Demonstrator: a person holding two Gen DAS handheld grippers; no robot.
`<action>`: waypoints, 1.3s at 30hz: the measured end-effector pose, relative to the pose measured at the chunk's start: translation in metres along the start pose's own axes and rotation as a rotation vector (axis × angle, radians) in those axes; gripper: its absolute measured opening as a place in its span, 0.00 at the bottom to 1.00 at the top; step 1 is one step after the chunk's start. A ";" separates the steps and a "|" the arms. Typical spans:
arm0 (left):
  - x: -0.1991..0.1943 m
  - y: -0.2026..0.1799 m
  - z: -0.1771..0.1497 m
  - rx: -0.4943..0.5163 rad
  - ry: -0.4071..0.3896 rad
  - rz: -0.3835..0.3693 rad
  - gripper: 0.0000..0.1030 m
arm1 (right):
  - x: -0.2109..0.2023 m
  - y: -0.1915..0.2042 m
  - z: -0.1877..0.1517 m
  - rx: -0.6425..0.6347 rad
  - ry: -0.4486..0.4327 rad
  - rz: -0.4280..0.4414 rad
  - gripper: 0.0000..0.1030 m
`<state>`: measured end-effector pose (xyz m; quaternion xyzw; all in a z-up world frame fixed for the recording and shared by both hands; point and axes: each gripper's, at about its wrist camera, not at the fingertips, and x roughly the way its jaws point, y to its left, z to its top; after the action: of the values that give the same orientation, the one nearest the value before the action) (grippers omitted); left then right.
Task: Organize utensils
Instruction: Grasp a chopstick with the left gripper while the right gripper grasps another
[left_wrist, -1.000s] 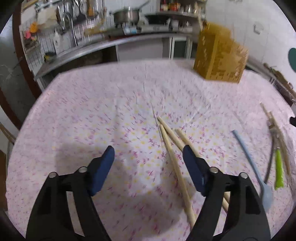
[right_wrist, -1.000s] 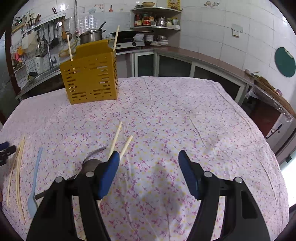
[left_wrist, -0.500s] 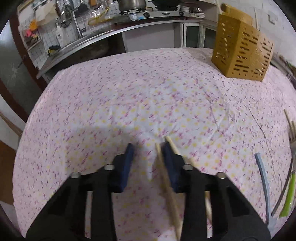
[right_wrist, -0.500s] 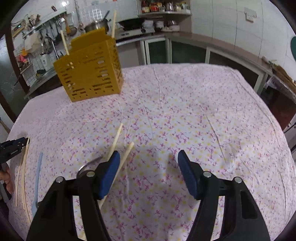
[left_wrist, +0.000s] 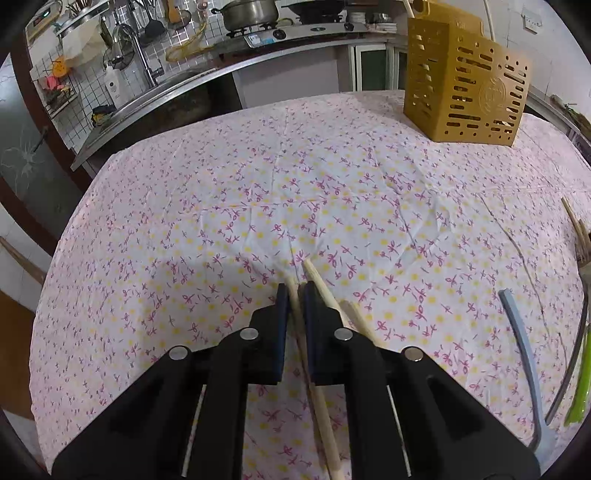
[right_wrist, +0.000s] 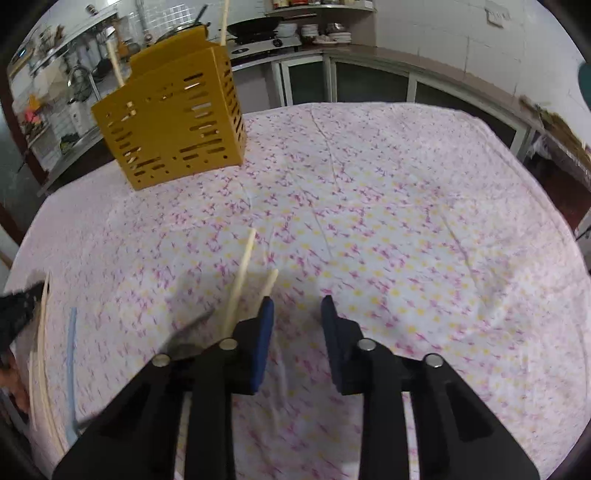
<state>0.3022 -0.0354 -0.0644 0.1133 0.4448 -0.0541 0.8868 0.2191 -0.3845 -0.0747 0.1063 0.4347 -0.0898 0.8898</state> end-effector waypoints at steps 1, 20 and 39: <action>0.000 0.000 0.000 -0.001 -0.004 -0.001 0.07 | 0.001 0.004 0.002 -0.002 -0.003 -0.013 0.22; 0.004 0.012 -0.002 -0.015 -0.037 -0.083 0.09 | 0.013 0.043 0.007 -0.094 0.018 -0.105 0.15; -0.014 0.024 -0.003 -0.068 -0.079 -0.152 0.04 | -0.023 0.031 0.012 -0.078 -0.062 0.001 0.06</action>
<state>0.2963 -0.0119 -0.0508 0.0467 0.4186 -0.1104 0.9002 0.2220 -0.3565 -0.0461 0.0692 0.4099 -0.0754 0.9064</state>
